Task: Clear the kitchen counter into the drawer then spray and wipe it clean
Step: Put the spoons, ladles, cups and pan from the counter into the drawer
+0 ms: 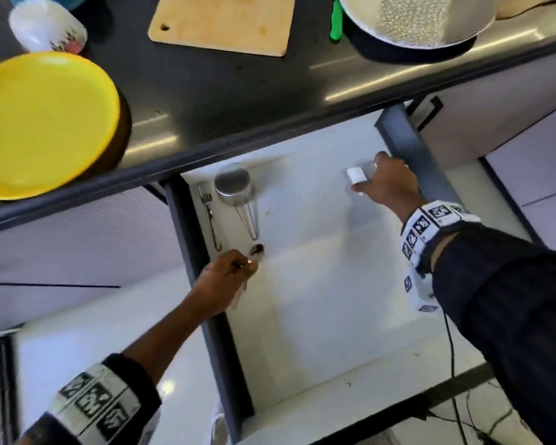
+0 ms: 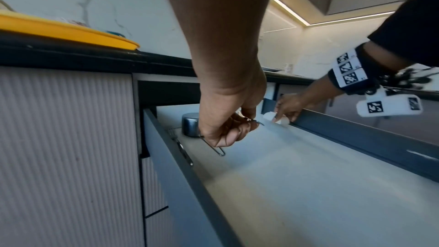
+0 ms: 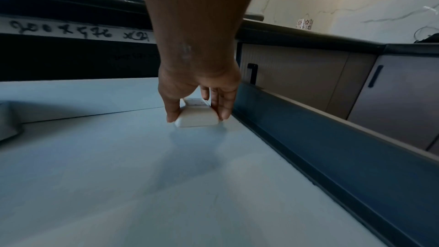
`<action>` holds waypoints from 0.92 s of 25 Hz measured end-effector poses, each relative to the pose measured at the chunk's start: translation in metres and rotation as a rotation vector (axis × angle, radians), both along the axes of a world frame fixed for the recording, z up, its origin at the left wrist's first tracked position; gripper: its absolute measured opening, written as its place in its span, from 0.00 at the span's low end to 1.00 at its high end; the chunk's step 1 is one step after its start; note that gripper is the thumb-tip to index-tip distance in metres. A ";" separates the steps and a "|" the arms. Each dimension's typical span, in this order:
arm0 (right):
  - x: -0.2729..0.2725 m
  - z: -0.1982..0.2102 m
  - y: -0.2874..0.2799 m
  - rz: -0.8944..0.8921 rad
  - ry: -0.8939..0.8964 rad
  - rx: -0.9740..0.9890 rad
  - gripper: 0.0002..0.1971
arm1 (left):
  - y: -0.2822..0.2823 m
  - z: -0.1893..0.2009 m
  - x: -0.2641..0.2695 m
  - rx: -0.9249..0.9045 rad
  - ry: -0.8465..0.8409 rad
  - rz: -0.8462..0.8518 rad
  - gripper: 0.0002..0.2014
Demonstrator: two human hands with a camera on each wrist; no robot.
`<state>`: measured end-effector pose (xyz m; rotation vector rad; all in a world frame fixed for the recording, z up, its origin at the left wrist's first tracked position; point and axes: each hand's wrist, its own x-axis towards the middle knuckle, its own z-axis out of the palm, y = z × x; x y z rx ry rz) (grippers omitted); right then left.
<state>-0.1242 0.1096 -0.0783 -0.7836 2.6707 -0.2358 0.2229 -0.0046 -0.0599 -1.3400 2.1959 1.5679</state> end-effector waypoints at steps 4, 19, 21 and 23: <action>-0.035 -0.021 -0.005 -0.033 -0.040 -0.084 0.44 | 0.000 0.020 -0.028 -0.050 -0.046 0.116 0.12; -0.062 -0.051 0.006 0.356 0.204 -0.112 0.22 | 0.039 0.007 -0.172 0.150 0.016 0.250 0.09; -0.071 -0.050 -0.002 0.338 0.165 -0.116 0.23 | 0.038 0.008 -0.176 0.157 0.017 0.258 0.09; -0.079 -0.050 -0.010 0.339 0.166 -0.111 0.23 | 0.037 0.010 -0.178 0.163 0.009 0.239 0.09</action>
